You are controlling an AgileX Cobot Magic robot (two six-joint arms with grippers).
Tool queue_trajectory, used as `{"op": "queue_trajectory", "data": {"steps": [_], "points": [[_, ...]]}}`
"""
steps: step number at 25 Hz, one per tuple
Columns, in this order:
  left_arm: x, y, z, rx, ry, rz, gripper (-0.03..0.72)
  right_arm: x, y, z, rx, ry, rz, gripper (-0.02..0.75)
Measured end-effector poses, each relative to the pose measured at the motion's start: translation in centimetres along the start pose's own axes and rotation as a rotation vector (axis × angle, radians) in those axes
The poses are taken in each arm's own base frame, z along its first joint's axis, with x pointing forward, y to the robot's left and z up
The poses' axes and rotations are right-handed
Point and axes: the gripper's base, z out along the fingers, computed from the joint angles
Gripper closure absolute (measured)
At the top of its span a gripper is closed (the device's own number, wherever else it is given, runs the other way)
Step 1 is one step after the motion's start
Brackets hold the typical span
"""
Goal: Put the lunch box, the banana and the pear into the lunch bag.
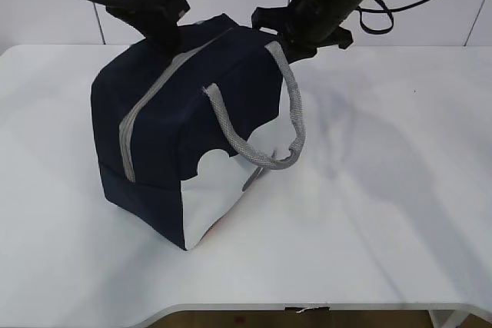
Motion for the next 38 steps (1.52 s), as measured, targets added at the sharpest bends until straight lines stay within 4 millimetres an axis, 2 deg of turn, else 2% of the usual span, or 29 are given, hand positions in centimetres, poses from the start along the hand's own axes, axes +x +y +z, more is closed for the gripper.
{"op": "queue_trajectory", "data": {"steps": [5,16,19,23,25,27,32,34,38], "points": [[0.0,0.0,0.0,-0.001,0.002,0.001,0.69,0.3,-0.6,1.0,0.009,0.025,0.007,0.731],[0.2,0.0,0.0,0.005,0.024,0.001,0.69,0.5,-0.7,1.0,0.009,0.059,0.006,0.711],[0.3,-0.1,0.0,0.007,0.031,0.002,0.69,0.4,-0.6,0.8,0.012,0.065,0.0,0.625],[0.4,-0.1,-0.1,0.009,0.044,0.004,0.668,-0.2,-0.2,-0.2,0.013,0.053,-0.019,0.43],[0.5,-0.1,-0.1,0.004,0.048,-0.008,0.62,-0.8,0.1,-1.0,0.009,0.037,-0.031,0.352],[0.5,0.0,-0.1,0.002,0.048,-0.021,0.54,-1.2,0.5,-2.0,0.005,0.032,-0.044,0.302],[0.5,0.0,-0.2,-0.002,0.047,-0.034,0.291,-2.3,1.3,-4.7,0.026,0.002,-0.091,0.274],[0.5,0.0,-0.3,-0.003,0.052,-0.038,0.255,-2.5,1.3,-5.2,0.049,-0.011,-0.104,0.274],[0.1,0.1,-1.4,-0.019,0.057,-0.054,0.235,-2.6,1.5,-6.6,0.066,-0.027,-0.117,0.274]]}}
